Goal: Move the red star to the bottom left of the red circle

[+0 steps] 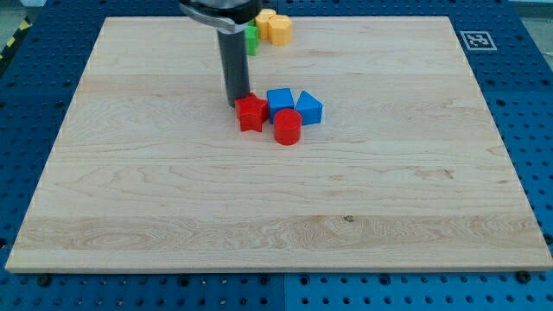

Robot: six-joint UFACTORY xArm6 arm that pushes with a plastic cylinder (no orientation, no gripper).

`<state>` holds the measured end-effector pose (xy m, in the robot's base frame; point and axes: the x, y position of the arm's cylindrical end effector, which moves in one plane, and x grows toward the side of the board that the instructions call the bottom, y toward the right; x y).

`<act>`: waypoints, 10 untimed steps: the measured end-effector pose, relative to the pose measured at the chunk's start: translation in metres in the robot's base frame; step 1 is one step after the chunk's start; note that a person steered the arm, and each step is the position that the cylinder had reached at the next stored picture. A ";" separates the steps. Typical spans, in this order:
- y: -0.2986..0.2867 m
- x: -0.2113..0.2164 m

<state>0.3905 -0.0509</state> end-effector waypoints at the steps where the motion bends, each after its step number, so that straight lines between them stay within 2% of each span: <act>1: 0.004 0.015; 3: 0.004 0.029; 5: -0.017 -0.017; 7: -0.017 -0.023; 10: 0.000 0.031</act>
<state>0.4213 -0.0514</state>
